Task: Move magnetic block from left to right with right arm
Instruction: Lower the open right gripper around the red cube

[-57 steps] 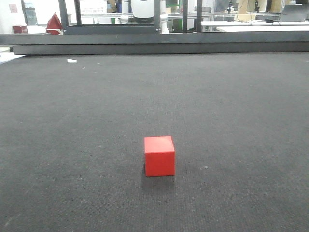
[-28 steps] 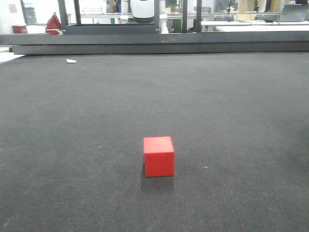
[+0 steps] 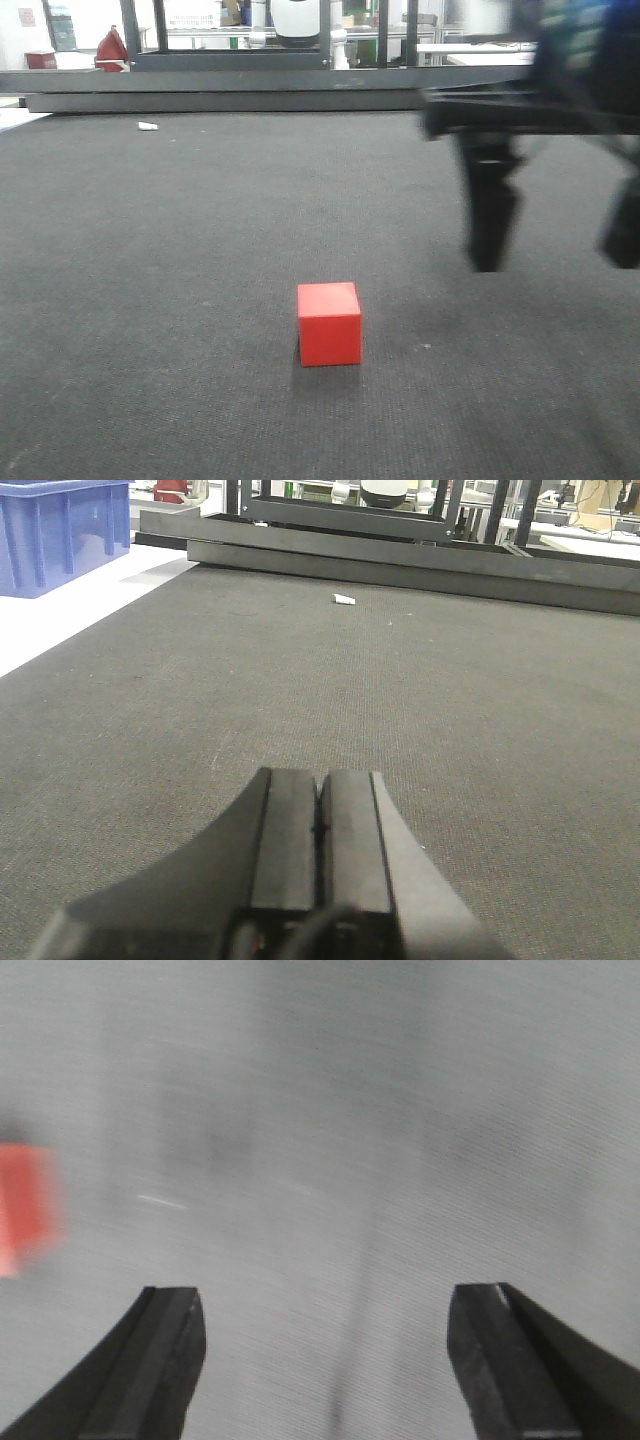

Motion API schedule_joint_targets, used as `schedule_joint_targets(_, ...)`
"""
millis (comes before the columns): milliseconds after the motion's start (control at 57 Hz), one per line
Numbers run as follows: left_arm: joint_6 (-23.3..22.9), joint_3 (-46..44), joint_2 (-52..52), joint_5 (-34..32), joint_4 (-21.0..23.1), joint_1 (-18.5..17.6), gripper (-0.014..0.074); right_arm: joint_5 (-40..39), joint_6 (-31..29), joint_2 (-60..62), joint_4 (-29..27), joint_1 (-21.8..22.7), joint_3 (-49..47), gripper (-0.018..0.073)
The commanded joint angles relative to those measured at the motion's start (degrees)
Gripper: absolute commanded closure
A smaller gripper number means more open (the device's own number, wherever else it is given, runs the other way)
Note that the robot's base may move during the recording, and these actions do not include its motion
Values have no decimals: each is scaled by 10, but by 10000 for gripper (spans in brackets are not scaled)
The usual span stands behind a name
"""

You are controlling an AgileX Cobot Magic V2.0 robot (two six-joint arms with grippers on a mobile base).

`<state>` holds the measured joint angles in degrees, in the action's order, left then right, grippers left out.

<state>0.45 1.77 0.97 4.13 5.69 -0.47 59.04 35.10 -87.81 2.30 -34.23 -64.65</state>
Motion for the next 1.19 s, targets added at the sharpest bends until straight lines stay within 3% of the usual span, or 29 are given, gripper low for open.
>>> schedule_joint_targets(0, -4, 6, 3, -49, 2, 0, 722, 9, 4, -18, 0, -21, -61, -42)
schedule_joint_targets(368, -4, 6, 3, -49, 2, 0, 722, 36, 17, -119, -23, -82, -182, -42)
schedule_joint_targets(561, -4, 6, 3, -49, 2, 0, 722, 34, 34, -149, -27, -100, -199, -42)
schedule_joint_targets(1175, -4, 6, 3, -49, 2, 0, 722, 11, 70, -195, -34, -107, -199, -15)
